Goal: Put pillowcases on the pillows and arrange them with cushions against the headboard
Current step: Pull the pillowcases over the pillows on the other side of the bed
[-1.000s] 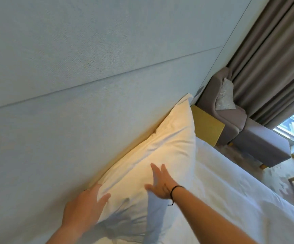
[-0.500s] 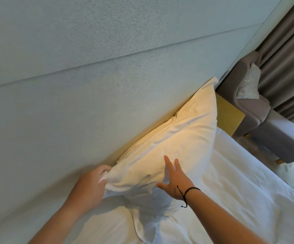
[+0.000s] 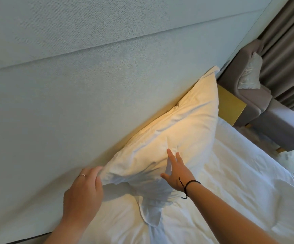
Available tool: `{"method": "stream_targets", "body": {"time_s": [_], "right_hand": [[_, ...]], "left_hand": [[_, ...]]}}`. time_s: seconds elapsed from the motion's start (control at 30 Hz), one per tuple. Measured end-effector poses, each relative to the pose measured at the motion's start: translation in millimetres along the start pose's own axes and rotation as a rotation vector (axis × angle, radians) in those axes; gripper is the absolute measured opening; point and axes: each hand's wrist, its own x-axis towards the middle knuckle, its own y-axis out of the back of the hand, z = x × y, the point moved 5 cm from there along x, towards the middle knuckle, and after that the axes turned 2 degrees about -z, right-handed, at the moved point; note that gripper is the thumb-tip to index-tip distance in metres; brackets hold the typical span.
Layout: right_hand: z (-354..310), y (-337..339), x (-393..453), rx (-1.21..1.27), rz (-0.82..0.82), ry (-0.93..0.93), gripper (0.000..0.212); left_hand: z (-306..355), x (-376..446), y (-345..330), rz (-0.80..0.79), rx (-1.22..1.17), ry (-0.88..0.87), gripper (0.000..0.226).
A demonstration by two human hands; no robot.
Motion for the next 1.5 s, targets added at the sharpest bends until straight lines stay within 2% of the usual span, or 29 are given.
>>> {"method": "stream_targets", "body": {"time_s": [0.13,0.2,0.27,0.43,0.6,0.73,0.83,0.93,1.03,1.17,1.3,1.4,1.5], "right_hand": [[19.6,-11.8,-27.7,0.033,-0.054,-0.005,0.092],[38.2,-24.9,-48.9,-0.036,-0.111,-0.01,0.086],[63.2,-46.1,-73.8,-0.116,-0.178,-0.044,0.081],[148.2,-100.4,-148.5,0.085,-0.28,-0.306,0.079],[261.1,-116.8,-229.8,0.262,-0.206,-0.578,0.078],[344.3,-137.4,-284.7,0.36,-0.126,-0.735,0.073],[392.0,-171.6,-305.9,0.427,-0.117,-0.76,0.072],[445.5,-200.3,-302.0,0.402,-0.121,-0.742,0.072],[516.5,-202.4,-269.7,0.285,-0.035,-0.708,0.072],[609.1,-167.3,-212.1,0.076,0.138,-0.657,0.069],[670.1,-122.1,-160.8,-0.093,0.318,-0.603,0.072],[702.0,-102.2,-129.9,-0.225,0.332,-0.555,0.076],[727.3,-98.8,-111.7,-0.3,0.343,-0.542,0.066]], "left_hand": [[57.6,4.9,-11.0,0.042,-0.054,-0.317,0.025],[90.5,5.6,-31.5,-0.024,-0.092,-0.466,0.022],[120.1,1.7,-62.1,-0.157,-0.125,-0.543,0.021],[175.3,-36.5,-163.2,-0.57,-0.212,-0.472,0.016],[229.2,-105.3,-236.8,-0.829,-0.127,-0.534,0.015],[255.6,-149.5,-276.9,-0.93,-0.104,-0.464,0.011],[255.8,-174.3,-308.4,-0.94,-0.068,-0.387,0.01],[253.4,-194.4,-341.4,-0.941,0.021,-0.364,0.011],[264.5,-204.6,-384.6,-0.918,0.078,-0.391,0.014],[301.5,-219.5,-441.5,-0.894,0.085,-0.458,0.022],[337.9,-242.0,-485.3,-0.946,0.076,-0.5,0.026],[355.4,-256.4,-508.3,-0.974,0.054,-0.503,0.028],[363.3,-265.8,-526.9,-0.994,0.076,-0.523,0.027]]}}
